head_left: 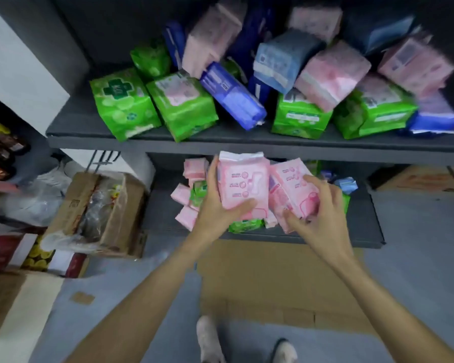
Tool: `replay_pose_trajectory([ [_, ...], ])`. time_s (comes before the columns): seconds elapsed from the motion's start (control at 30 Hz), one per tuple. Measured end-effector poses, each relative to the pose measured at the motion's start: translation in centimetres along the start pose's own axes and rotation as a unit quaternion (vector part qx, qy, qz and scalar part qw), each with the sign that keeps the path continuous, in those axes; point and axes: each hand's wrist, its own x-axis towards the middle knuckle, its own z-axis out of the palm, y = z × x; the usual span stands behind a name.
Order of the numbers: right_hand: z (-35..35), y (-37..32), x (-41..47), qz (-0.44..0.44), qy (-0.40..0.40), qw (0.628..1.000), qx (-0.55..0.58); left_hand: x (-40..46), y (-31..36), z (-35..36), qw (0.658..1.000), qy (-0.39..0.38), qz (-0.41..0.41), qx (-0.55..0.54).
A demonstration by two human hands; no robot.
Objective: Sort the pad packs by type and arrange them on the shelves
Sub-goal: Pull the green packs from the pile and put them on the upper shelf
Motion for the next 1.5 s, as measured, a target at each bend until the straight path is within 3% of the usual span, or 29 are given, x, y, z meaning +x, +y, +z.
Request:
replay_pose_trajectory([
  [0.2, -1.3, 18.3, -5.2, 0.141, 0.023, 0.989, -0.027, 1.4, -12.9, 14.4, 0.983, -0.091, -0.042, 0.156],
  [0.33, 2.6, 31.1, -7.1, 0.206, 0.029, 0.975, -0.076, 1.7, -25.4, 19.8, 0.969, -0.124, -0.114, 0.18],
  [0.5, 9.5, 47.2, -8.5, 0.21, 0.043, 0.941, -0.261, 2.2, -41.1, 24.7, 0.955, -0.126, -0.18, 0.199],
  [0.6, 13.6, 56.3, -9.0, 0.185, 0.05, 0.945, -0.265, 2.7, -50.7, 27.9, 0.955, -0.114, -0.209, 0.178],
  [0.73, 17.4, 63.0, -8.7, 0.267, 0.018, 0.938, -0.218, 4.1, -61.1, 30.9, 0.958, -0.068, -0.232, 0.152],
  [0.9, 20.8, 68.6, -8.1, 0.331, -0.003, 0.933, -0.142, 5.5, -63.0, 34.6, 0.946, -0.127, -0.207, 0.214],
  [1.0, 21.1, 68.8, -8.0, 0.326, -0.121, 0.902, -0.254, 5.6, -63.7, 34.7, 0.929, -0.192, -0.203, 0.243],
  [1.03, 20.9, 68.2, -7.9, 0.305, -0.137, 0.901, -0.278, 5.6, -62.7, 34.4, 0.925, -0.209, -0.201, 0.246],
  [1.17, 18.0, 63.2, -6.3, 0.158, -0.08, 0.957, -0.228, 6.3, -57.1, 32.2, 0.917, -0.235, -0.14, 0.291],
  [1.33, 12.5, 53.3, -2.9, 0.004, -0.108, 0.942, -0.317, 7.2, -44.8, 27.4, 0.886, -0.244, 0.066, 0.388],
  [1.5, 7.5, 41.6, 0.0, -0.149, -0.076, 0.933, -0.32, 6.5, -33.6, 22.3, 0.847, -0.139, 0.284, 0.427],
])
